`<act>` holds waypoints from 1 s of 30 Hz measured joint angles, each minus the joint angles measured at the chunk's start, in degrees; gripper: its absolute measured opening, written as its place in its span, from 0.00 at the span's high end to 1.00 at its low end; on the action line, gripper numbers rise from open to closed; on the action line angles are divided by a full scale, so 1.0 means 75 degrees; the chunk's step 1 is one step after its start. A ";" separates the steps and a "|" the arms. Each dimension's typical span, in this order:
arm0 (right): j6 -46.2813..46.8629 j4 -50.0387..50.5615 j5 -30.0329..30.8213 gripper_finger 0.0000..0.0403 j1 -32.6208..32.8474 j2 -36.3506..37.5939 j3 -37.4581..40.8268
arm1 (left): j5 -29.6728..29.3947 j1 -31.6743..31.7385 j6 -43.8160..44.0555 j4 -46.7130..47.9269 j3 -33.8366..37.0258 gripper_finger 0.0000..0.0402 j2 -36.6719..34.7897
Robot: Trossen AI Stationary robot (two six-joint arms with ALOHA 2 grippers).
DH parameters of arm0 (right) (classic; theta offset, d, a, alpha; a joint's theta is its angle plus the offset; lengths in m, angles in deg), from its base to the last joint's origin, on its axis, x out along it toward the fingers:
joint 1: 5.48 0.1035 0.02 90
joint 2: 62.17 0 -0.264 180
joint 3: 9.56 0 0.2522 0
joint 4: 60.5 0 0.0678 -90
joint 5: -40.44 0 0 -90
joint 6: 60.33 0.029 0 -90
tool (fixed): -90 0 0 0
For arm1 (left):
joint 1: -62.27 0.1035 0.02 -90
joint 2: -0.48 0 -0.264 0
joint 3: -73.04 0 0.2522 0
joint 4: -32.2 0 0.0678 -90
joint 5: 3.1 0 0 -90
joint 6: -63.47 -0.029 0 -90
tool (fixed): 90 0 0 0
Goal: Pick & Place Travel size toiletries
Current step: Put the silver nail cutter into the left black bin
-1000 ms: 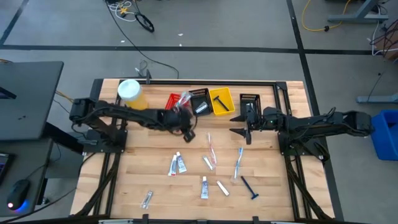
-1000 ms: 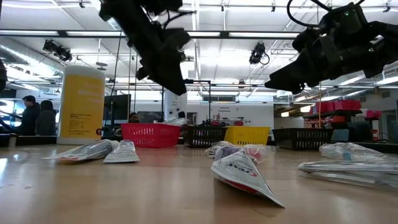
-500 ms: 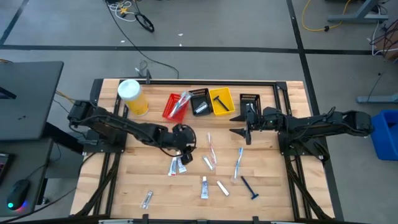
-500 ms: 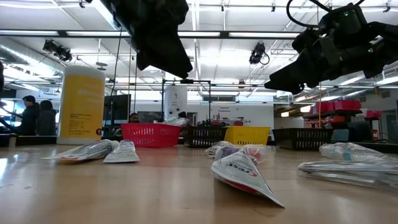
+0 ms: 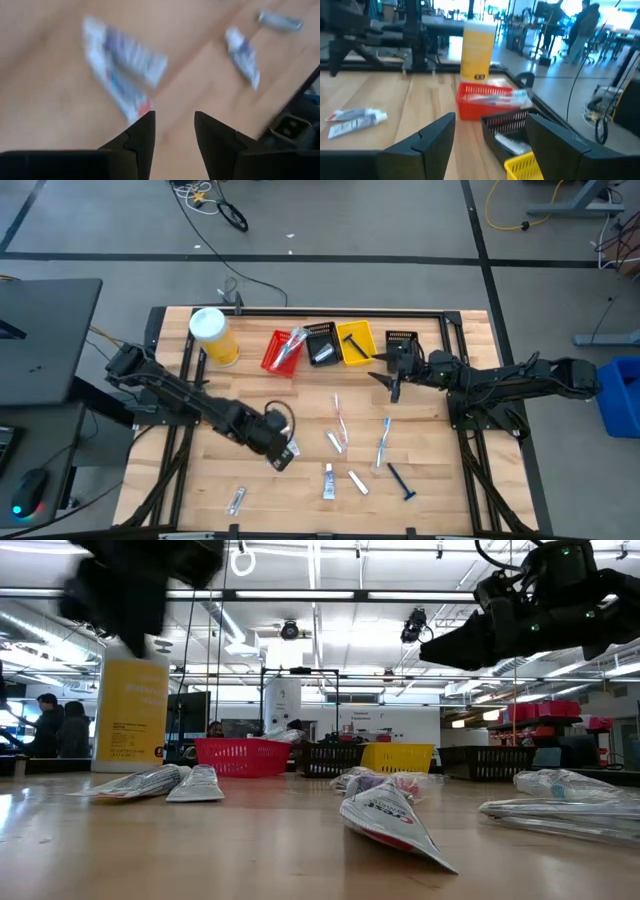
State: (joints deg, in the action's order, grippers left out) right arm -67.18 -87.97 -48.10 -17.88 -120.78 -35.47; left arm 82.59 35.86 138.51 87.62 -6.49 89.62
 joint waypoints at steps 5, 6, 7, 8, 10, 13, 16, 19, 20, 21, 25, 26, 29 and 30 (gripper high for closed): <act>0.0354 0.0289 -0.0026 0.37 0.0003 0.0003 -0.0003 | 0.0192 -0.0919 0.2229 0.0197 0.0075 0.64 0.0000; 0.0473 0.0500 -0.0045 0.38 0.0003 0.0003 -0.0001 | 0.0159 -0.1123 0.2674 0.0174 0.0107 0.64 -0.0001; 0.0552 0.0688 -0.0103 0.39 0.0003 0.0003 -0.0002 | 0.0114 -0.1316 0.3094 0.0154 0.0143 0.64 0.0000; 0.0577 0.0831 -0.0173 0.39 0.0003 0.0003 -0.0001 | 0.0093 -0.1522 0.3436 0.0173 0.0181 0.64 0.0000; 0.0593 0.1025 -0.0260 0.41 0.0009 0.0003 -0.0003 | 0.0067 -0.1900 0.3946 0.0185 0.0240 0.64 0.0000; 0.0594 0.1060 -0.0280 0.43 0.0009 0.0000 -0.0003 | 0.0110 -0.2374 0.4596 0.0115 0.0280 0.64 0.0174; 0.0592 0.0981 -0.0277 0.45 0.0009 0.0003 -0.0003 | 0.0707 -0.2688 0.4800 0.0081 0.0242 0.64 0.0561; 0.0593 0.0918 -0.0274 0.45 0.0009 0.0000 0.0000 | 0.1144 -0.2870 0.5184 -0.0091 0.0233 0.64 0.0963; 0.0597 0.0892 -0.0274 0.45 0.0009 0.0002 -0.0003 | 0.1125 -0.2923 0.5262 -0.0152 0.0235 0.64 0.1057; 0.0633 0.0882 -0.0274 0.45 0.0009 0.0003 -0.0001 | 0.1057 -0.2945 0.5294 -0.0295 0.0235 0.64 0.1152; 0.0687 0.0832 -0.0274 0.44 0.0009 0.0003 -0.0001 | 0.0916 -0.2955 0.5306 -0.0438 0.0230 0.64 0.1453; 0.0728 0.0835 -0.0271 0.43 0.0009 0.0003 -0.0002 | 0.0915 -0.2953 0.5288 -0.0441 0.0228 0.64 0.1510; 0.0740 0.0768 -0.0271 0.42 0.0009 0.0003 -0.0003 | 0.0835 -0.2962 0.5316 -0.0360 0.0253 0.64 0.1616; 0.0743 0.0761 -0.0270 0.42 0.0009 0.0003 -0.0003 | 0.0776 -0.2981 0.5345 -0.0349 0.0253 0.64 0.1643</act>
State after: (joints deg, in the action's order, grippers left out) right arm -61.61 -82.27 -50.13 -17.82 -120.75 -35.49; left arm 88.41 13.51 178.60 85.00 -4.59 101.94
